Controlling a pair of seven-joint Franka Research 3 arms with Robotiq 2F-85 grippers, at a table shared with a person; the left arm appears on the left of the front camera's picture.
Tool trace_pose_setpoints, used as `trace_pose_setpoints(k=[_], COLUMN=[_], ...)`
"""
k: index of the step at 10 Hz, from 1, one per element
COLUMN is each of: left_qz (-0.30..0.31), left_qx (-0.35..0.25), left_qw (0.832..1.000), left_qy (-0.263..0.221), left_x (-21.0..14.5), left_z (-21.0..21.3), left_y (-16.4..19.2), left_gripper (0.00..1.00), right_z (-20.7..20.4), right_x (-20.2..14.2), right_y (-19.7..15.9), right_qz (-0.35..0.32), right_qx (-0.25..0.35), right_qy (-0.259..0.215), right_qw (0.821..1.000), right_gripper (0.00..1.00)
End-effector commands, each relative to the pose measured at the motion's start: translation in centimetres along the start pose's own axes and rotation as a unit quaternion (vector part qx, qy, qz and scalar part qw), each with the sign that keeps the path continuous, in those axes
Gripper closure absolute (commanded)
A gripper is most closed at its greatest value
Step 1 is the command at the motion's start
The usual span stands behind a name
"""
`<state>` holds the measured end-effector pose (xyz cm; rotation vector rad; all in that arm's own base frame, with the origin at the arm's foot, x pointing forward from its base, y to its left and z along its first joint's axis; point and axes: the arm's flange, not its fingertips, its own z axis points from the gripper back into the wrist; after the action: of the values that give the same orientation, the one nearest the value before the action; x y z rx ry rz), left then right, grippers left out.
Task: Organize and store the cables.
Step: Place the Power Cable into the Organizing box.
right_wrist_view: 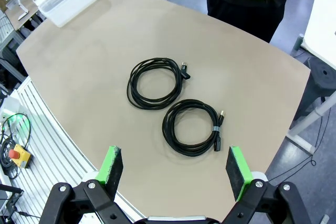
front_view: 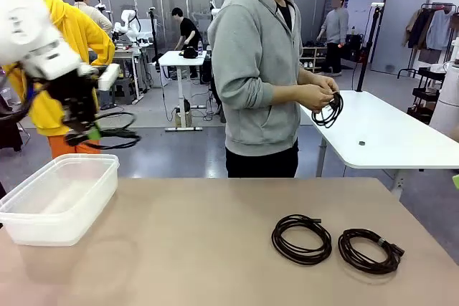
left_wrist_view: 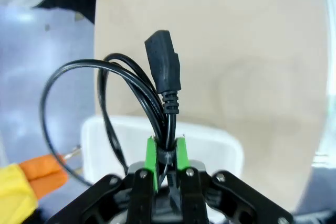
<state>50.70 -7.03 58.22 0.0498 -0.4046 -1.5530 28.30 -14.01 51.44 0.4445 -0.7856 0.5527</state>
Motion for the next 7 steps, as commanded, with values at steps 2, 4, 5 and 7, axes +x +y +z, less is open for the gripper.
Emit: trace_pose_setpoints(k=[2, 4, 5, 7], left_qz=[-0.026, -0.027, -0.028, -0.021], left_qx=[0.009, -0.014, -0.028, -0.061], left_qw=[0.999, 1.000, 0.999, 0.997], left_qy=[-0.016, 0.002, 0.023, 0.035], left_x=[-4.8, -7.9, -9.1, -10.8], left_z=[0.1, -0.4, -0.9, -2.1], left_y=[-0.6, 0.5, 1.2, 2.5], left_gripper=[0.83, 0.83, 0.83, 0.83], right_z=[0.2, 0.2, 0.2, 0.2], right_x=[0.0, 0.0, 0.0, 0.0], right_y=[0.0, 0.0, 0.0, 0.0], right_qz=[0.007, 0.007, 0.007, 0.007], right_qx=[0.004, 0.004, 0.004, 0.004], right_qy=[-0.005, -0.005, -0.005, -0.005], right_qw=[1.000, 1.000, 1.000, 1.000], right_gripper=[0.00, 0.00, 0.00, 0.00])
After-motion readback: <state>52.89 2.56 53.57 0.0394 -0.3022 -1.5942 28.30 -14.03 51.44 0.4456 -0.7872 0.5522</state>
